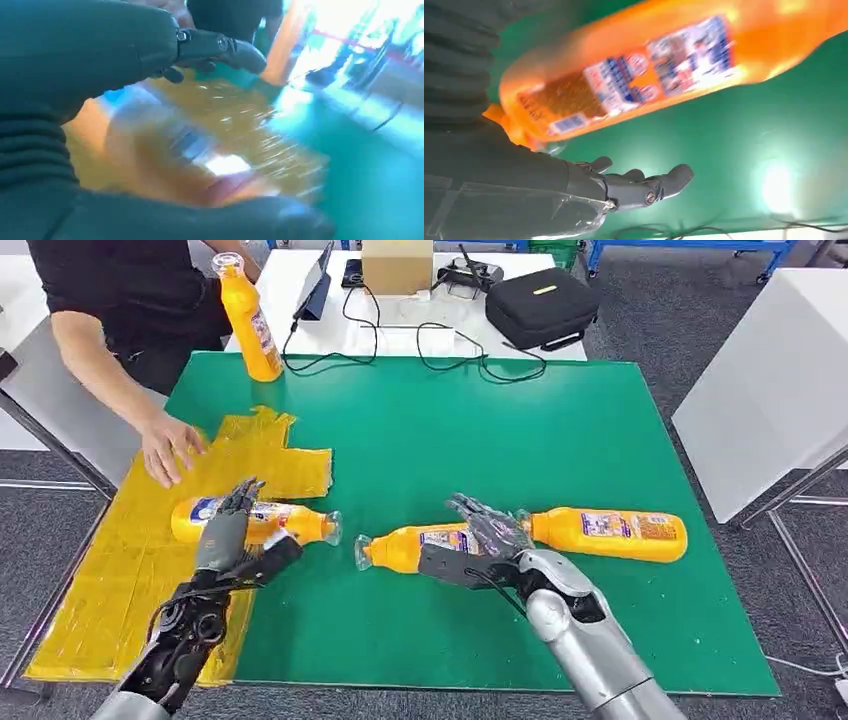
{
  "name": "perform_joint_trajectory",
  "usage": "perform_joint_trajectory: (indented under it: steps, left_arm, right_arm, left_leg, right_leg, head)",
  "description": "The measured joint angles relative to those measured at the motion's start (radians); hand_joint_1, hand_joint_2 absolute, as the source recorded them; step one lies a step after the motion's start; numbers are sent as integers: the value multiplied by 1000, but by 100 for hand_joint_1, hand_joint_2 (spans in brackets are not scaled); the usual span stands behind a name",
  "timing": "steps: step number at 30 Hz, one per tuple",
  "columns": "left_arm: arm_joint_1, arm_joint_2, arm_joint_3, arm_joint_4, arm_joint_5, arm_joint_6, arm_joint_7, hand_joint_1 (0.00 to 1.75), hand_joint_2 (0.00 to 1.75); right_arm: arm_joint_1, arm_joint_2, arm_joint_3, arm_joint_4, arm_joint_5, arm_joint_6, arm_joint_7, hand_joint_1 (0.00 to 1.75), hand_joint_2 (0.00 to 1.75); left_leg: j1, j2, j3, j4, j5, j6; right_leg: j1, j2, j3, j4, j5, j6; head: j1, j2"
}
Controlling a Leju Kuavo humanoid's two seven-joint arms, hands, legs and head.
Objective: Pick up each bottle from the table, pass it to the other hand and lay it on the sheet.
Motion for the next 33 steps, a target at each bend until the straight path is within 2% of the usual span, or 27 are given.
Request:
perform_joint_trajectory:
  steps: [4, 11, 22, 24, 25, 26, 33]
  left_arm:
    - [23, -20, 44, -244, 369, -114, -22, 0, 0]
    - [76, -27, 69, -497, 630, -160, -63, 0, 0]
    - [76, -29, 37, -561, 706, -154, -90, 0, 0]
    - [73, -29, 32, -561, 717, -150, -93, 0, 0]
    - [69, -29, 29, -561, 723, -148, -93, 0, 0]
    - [64, -29, 24, -561, 729, -147, -93, 0, 0]
    - [34, -29, 5, -546, 765, -121, -94, 0, 0]
  right_arm:
    - [-28, -9, 7, 32, 30, 13, 10, 0, 175]
    - [-57, -13, 32, 100, 70, 3, 18, 0, 175]
    - [-82, 10, 89, 220, 111, 14, 5, 0, 175]
    - [-99, 18, 105, 256, 112, 37, -4, 5, 175]
    - [-113, 21, 116, 276, 113, 44, -9, 147, 175]
    - [-127, 24, 127, 298, 111, 55, -17, 175, 175]
    - [-212, 52, 203, 433, 102, 82, -68, 175, 175]
  left_leg:
    - [0, 0, -1, 0, 0, 0]
    - [0, 0, -4, 0, 0, -1]
    - [0, 0, -4, 0, 0, -1]
    - [0, 1, -4, 0, 0, -1]
    - [0, 1, -4, 0, 0, -1]
    - [0, 1, -3, 0, 0, -1]
    - [0, 6, 1, 0, 0, -1]
  right_leg:
    - [0, 0, 0, 0, 1, -2]
    - [0, 0, -4, 0, 1, -2]
    - [0, 0, -4, 0, 1, -2]
    - [0, 0, -4, 0, 1, -2]
    - [0, 1, -5, 0, 1, -2]
    - [0, 1, -4, 0, 1, -2]
    - [0, 5, -2, 0, 1, -2]
  head:
    - [0, 0]
    - [0, 0]
    - [0, 0]
    - [0, 0]
    - [0, 0]
    - [0, 0]
    - [0, 0]
